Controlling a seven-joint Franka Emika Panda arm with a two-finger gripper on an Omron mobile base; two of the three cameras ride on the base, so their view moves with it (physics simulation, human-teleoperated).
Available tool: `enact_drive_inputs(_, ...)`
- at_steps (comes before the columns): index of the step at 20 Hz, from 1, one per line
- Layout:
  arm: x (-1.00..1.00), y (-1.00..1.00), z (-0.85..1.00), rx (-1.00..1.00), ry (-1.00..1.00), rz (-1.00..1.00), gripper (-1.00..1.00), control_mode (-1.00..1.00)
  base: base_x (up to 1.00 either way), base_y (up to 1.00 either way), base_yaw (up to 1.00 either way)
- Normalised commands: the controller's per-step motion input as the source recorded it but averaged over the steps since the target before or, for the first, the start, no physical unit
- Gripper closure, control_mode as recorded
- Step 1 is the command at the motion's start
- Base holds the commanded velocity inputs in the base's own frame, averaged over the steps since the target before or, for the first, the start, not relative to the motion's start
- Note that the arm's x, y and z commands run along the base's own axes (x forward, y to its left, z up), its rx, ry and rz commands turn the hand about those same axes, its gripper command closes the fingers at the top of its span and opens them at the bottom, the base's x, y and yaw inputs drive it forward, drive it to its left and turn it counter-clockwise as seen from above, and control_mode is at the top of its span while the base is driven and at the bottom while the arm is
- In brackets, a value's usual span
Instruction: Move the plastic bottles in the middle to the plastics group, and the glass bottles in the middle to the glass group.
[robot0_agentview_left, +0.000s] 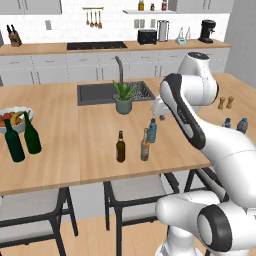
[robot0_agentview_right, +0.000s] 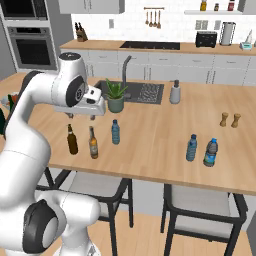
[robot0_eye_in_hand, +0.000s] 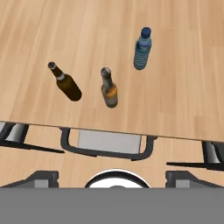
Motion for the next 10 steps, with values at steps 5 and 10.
enact_drive_inputs(5,0.00,0.57,0.00,-0.05,0.01,0.00,-1.00,-1.00,0.00,0.00,0.00)
enact_drive_inputs(10,0.10,1.00,0.00,-0.12,0.05,0.00,-1.00,-1.00,0.00,0.00,0.00)
